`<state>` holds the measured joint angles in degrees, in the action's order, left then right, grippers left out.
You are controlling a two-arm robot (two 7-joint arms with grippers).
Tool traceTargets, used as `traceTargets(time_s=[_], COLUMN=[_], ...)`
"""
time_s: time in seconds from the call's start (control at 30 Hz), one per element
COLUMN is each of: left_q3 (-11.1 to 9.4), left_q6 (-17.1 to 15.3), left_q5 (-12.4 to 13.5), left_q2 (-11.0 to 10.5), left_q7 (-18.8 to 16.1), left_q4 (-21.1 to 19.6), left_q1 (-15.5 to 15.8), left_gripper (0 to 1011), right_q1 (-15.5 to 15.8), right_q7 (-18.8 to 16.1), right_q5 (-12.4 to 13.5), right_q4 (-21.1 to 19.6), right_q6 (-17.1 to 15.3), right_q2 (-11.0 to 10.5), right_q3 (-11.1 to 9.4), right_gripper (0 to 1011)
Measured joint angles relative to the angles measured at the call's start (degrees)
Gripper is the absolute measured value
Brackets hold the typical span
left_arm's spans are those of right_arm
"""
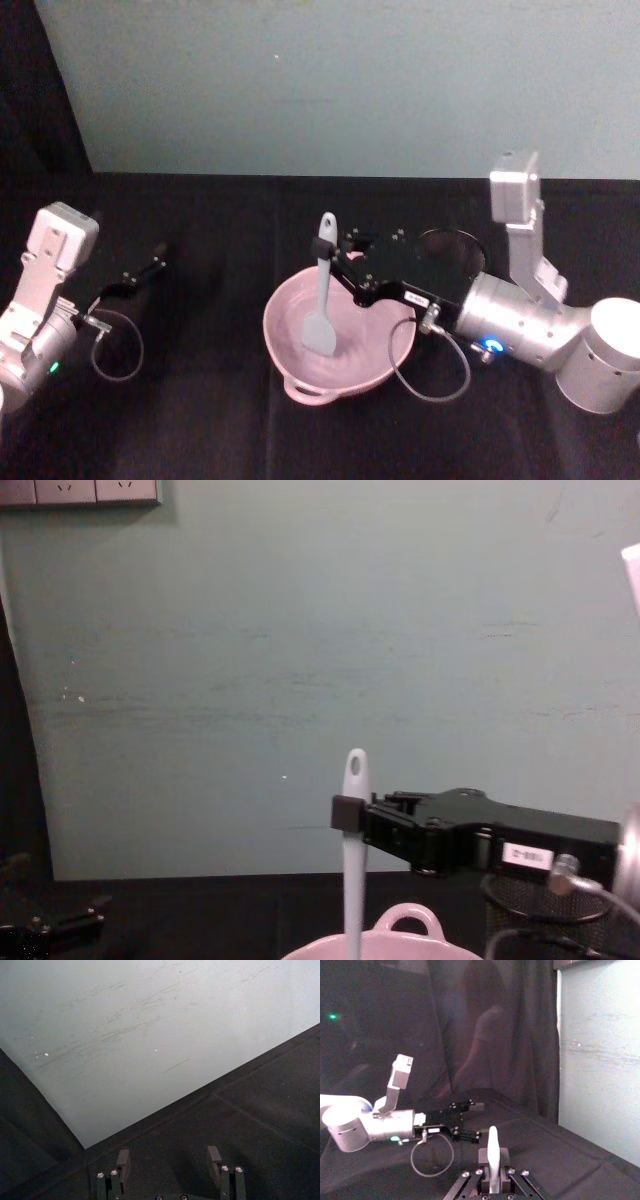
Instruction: Use the one hand to pick up the spoon and stir the clear water in the bowl.
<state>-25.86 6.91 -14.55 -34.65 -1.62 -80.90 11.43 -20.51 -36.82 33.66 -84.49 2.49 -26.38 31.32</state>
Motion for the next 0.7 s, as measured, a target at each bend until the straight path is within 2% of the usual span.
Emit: traceTargets(time_s=[0.2,0.37,0.53,0.7], left_q3=[0.0,0.0,0.0,0.0], left_q6=[0.0,0.0,0.0,0.0], left_q5=[0.0,0.0,0.0,0.0], left_q2=[0.0,0.0,0.0,0.0], left_q7=[0.0,0.0,0.0,0.0], left_q4=[0.0,0.0,0.0,0.0], left_q1=[0.0,0.0,0.0,0.0], left_gripper=[1005,1005,1005,1005], right_q1=[-3.7,-5.3,-5.5,-4.1], right_q7=[0.2,1.4,2.6,3.6], right_q5=[-0.8,-1.6,-2.3,-2.8], right_q4=[6.6,9.5,9.7,7.7], right_q6=[0.4,0.6,0.8,0.8], right_q2=[3.5,4.6,4.2,2.7], right_q3=[0.4,-0.3,-1.6,-3.2], right_gripper=[114,114,113,114])
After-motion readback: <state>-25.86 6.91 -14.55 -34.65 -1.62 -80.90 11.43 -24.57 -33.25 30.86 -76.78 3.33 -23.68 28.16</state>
